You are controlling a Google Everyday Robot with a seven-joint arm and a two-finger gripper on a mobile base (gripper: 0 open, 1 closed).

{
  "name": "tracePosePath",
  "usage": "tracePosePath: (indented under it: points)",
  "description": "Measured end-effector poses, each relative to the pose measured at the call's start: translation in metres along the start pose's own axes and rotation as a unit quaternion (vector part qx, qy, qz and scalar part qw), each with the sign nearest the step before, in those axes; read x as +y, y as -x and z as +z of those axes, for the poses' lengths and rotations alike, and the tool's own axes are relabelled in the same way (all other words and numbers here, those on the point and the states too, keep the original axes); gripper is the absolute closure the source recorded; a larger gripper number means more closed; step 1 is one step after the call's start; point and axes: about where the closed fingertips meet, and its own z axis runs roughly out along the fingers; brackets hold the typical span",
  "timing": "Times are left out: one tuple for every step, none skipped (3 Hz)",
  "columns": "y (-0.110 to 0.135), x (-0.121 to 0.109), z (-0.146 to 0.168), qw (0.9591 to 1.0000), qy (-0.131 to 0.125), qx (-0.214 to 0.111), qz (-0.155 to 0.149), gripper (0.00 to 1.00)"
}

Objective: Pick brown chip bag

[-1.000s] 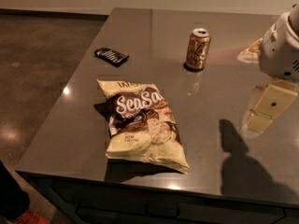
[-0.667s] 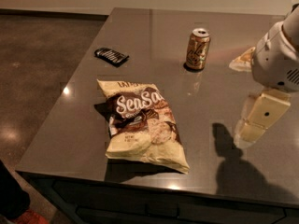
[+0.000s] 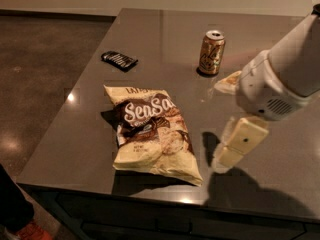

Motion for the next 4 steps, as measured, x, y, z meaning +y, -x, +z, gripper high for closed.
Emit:
tracePosePath:
  points:
    - [0.028,0.0,0.035,0.9993,0.002,-0.037,0.0,0.0]
    - [0.045,0.003,0.062,0.9988,0.006,-0.049,-0.003,0.0]
    - [0.049,0.01,0.077,0.9988,0.014,-0.047,-0.004,0.0]
    - [0.051,0.014,0.091,0.9989,0.02,-0.043,-0.005,0.0]
